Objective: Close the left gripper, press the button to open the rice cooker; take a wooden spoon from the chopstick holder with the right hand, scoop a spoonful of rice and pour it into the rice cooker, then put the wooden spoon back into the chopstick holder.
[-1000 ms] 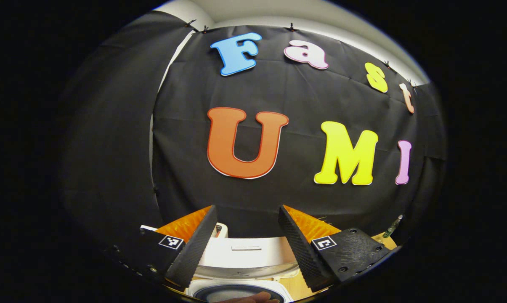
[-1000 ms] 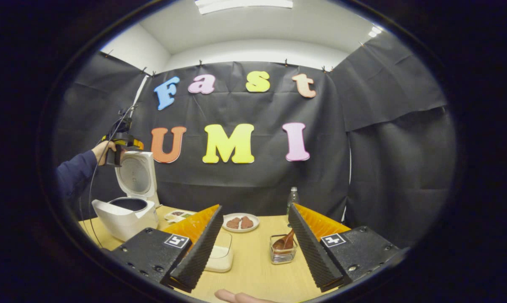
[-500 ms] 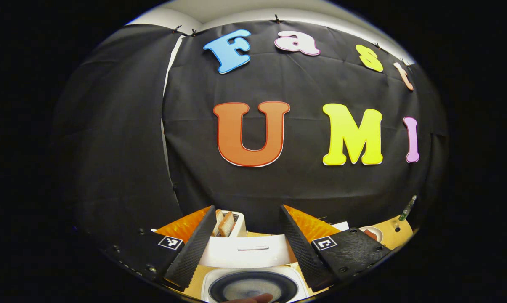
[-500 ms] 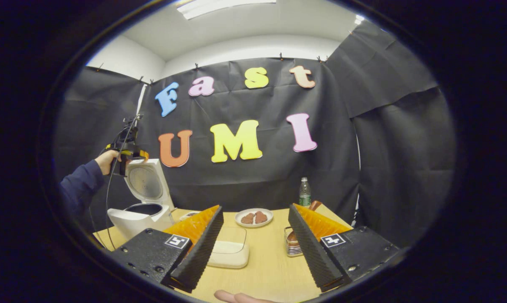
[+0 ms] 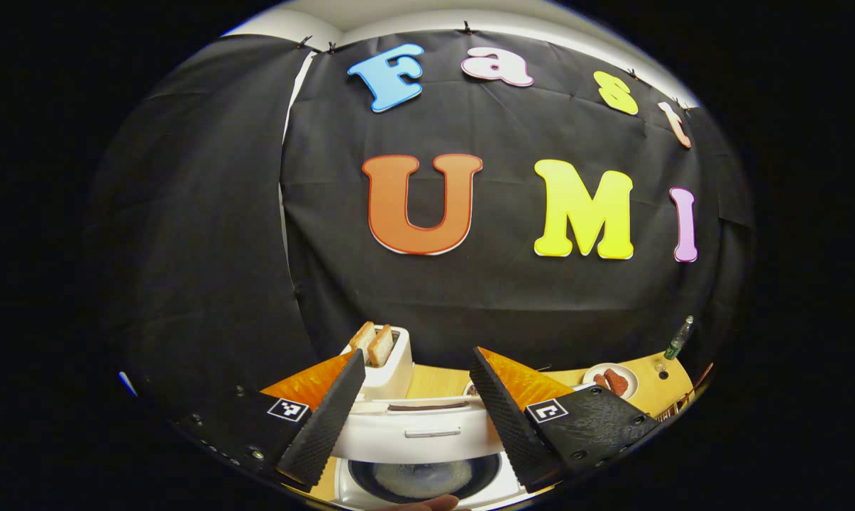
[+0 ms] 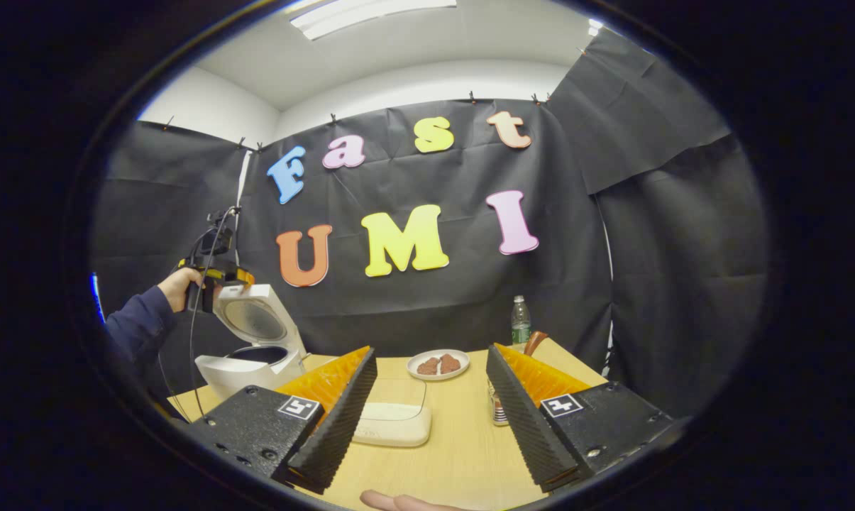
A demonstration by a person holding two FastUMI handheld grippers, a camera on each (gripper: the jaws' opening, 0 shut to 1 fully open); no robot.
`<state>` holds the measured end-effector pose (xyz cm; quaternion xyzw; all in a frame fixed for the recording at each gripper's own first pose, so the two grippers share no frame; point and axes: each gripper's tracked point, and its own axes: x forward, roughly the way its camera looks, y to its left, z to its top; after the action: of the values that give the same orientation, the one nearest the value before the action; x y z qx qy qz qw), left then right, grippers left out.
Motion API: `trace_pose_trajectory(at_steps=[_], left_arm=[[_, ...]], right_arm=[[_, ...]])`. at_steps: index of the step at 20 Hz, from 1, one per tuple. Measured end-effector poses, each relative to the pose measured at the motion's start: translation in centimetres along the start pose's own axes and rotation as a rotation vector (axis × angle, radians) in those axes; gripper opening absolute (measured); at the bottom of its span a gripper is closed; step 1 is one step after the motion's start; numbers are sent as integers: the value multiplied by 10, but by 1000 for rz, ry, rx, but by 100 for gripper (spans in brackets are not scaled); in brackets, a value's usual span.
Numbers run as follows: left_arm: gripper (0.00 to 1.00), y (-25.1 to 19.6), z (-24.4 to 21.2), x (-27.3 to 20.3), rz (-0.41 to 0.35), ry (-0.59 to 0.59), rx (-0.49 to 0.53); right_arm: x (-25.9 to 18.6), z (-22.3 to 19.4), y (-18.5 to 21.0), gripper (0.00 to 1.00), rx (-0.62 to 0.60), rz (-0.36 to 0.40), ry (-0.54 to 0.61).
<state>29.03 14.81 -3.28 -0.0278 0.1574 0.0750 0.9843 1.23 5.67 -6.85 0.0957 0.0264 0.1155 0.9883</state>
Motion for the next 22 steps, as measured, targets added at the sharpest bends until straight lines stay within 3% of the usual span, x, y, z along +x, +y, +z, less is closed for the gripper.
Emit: trace_pose_trajectory(at_steps=[2,3,9,11,13,14,21,22], left_arm=[[96,5,-29,-7,2,55,-12],[95,9,-40,-13,9,78,-12],[96,-3,-94,-35,-60,192,-4],[96,-2,-107,-43,-52,204,4],[96,-4,-115,-45,-45,181,11],[96,-3,-121,-44,-39,182,9],[96,-13,-145,-54,-27,221,33],[96,-14,-146,-53,-25,220,32]], right_arm=[[1,-4,4,100,-2,15,12],[3,-4,6,95,-1,22,12],[4,-18,26,98,24,79,47],[3,-19,24,95,16,71,46],[0,-17,21,100,20,64,36],[-2,-19,18,95,20,57,41],[-14,-20,7,95,66,27,22],[-14,-23,6,100,70,25,27]])
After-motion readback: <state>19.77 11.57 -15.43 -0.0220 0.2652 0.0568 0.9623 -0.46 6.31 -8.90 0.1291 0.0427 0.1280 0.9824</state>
